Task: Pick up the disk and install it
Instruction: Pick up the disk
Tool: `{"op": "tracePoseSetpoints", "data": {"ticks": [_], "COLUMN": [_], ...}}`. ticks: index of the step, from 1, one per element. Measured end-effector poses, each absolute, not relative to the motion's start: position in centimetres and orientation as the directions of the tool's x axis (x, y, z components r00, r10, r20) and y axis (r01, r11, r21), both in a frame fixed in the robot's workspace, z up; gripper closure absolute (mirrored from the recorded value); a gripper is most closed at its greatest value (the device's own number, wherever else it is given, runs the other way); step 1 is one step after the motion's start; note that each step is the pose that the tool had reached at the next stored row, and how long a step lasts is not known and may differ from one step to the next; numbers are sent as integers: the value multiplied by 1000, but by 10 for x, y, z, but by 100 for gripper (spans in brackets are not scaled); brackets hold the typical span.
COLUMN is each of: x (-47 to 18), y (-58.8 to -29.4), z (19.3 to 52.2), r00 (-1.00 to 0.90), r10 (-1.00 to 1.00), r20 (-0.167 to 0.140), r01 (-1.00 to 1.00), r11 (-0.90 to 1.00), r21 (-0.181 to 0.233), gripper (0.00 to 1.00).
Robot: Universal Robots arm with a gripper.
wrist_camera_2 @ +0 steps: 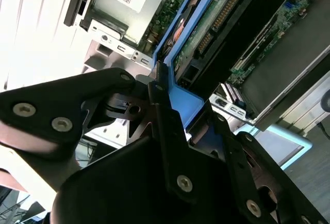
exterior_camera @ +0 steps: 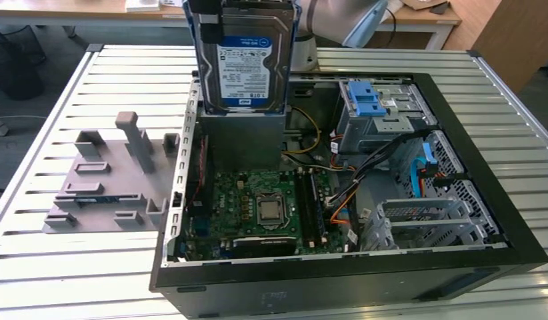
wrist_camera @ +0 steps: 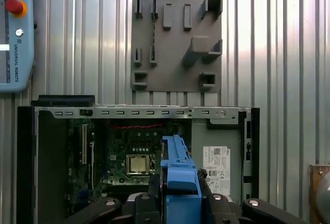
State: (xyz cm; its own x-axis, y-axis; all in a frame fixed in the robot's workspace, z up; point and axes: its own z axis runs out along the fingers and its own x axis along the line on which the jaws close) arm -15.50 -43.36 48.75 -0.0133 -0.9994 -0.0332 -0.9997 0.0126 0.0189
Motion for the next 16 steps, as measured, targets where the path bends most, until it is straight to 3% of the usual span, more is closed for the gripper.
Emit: {"op": "tracePoseSetpoints", "data": {"ticks": [16], "x": [-131], "y": [-443], "z": [487], "r00": [-13], "r10": [-999], "r20": [-33], "r01": [-1000], "r11": [13], "r21": [19], "gripper": [64]}}
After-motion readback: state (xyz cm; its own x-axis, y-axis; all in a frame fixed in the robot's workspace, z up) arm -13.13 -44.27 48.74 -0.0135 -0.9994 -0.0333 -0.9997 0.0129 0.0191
